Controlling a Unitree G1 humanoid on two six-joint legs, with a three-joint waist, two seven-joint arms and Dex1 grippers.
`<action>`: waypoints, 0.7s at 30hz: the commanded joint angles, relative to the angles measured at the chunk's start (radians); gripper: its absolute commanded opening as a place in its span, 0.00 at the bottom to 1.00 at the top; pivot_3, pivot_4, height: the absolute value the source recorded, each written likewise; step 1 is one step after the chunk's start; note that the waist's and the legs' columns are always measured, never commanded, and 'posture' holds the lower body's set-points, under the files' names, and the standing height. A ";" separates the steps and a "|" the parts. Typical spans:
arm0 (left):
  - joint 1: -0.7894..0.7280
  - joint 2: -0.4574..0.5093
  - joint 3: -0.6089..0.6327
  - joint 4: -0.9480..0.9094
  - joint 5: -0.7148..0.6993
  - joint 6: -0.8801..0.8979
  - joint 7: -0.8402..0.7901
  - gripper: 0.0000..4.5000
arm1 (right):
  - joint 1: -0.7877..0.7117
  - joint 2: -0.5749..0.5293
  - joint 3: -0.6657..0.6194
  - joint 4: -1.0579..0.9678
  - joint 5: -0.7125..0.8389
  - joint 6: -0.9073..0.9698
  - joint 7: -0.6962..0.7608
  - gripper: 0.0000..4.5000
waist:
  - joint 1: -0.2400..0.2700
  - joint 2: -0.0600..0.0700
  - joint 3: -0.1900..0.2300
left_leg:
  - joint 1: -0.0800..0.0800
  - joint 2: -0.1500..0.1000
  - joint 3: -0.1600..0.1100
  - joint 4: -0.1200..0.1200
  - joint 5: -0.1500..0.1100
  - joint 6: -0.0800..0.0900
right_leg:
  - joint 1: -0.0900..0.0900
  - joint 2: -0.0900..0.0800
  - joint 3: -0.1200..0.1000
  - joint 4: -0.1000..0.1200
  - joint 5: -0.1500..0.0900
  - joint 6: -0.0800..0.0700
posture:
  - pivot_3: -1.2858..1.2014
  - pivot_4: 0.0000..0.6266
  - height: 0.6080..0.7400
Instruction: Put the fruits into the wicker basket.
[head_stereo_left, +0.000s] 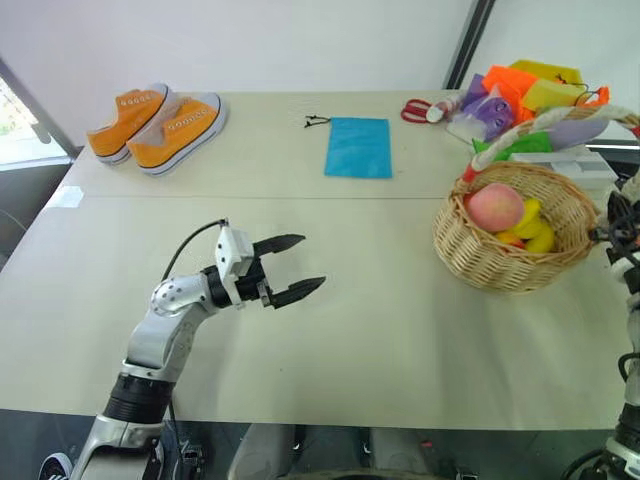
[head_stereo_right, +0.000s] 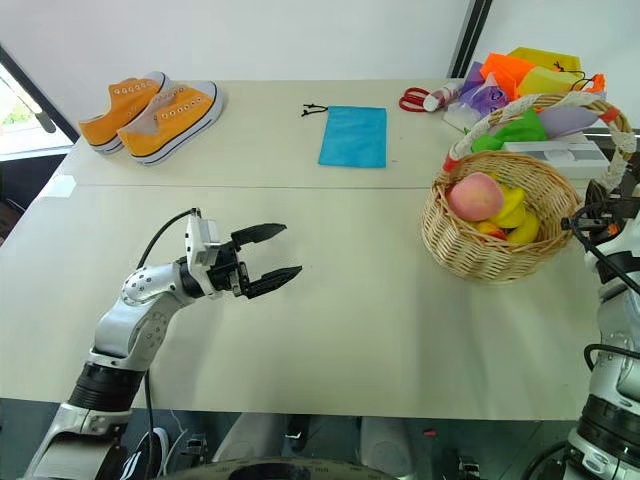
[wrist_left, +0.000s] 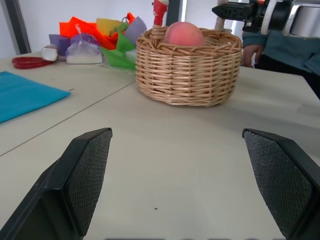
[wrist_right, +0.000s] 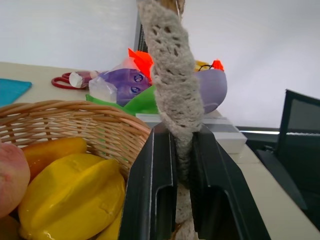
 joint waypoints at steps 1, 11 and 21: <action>-0.015 -0.010 0.007 0.000 0.003 -0.028 -0.011 1.00 | -0.005 -0.002 -0.005 -0.068 -0.022 -0.082 -0.014 0.40 | -0.001 0.000 0.000 | 0.000 0.000 0.000 0.000 0.000 0.000 | 0.000 0.000 0.000 0.000 0.000 0.000 | 0.52 0.24 1.00; 0.017 -0.009 0.026 -0.022 0.005 -0.030 0.012 1.00 | 0.036 0.211 0.158 -0.355 -0.291 -0.201 -0.277 0.99 | -0.001 0.000 0.000 | 0.000 0.000 0.000 0.000 0.002 -0.004 | -0.001 0.001 0.002 0.000 0.000 0.000 | 0.52 0.24 1.00; 0.044 0.012 0.106 0.001 0.094 -0.020 0.208 1.00 | 0.060 0.199 0.573 -0.343 0.026 -0.094 0.179 0.99 | -0.012 0.000 0.000 | 0.003 0.002 0.000 -0.001 0.000 0.000 | 0.002 0.004 0.003 0.001 0.000 0.000 | 0.52 0.24 1.00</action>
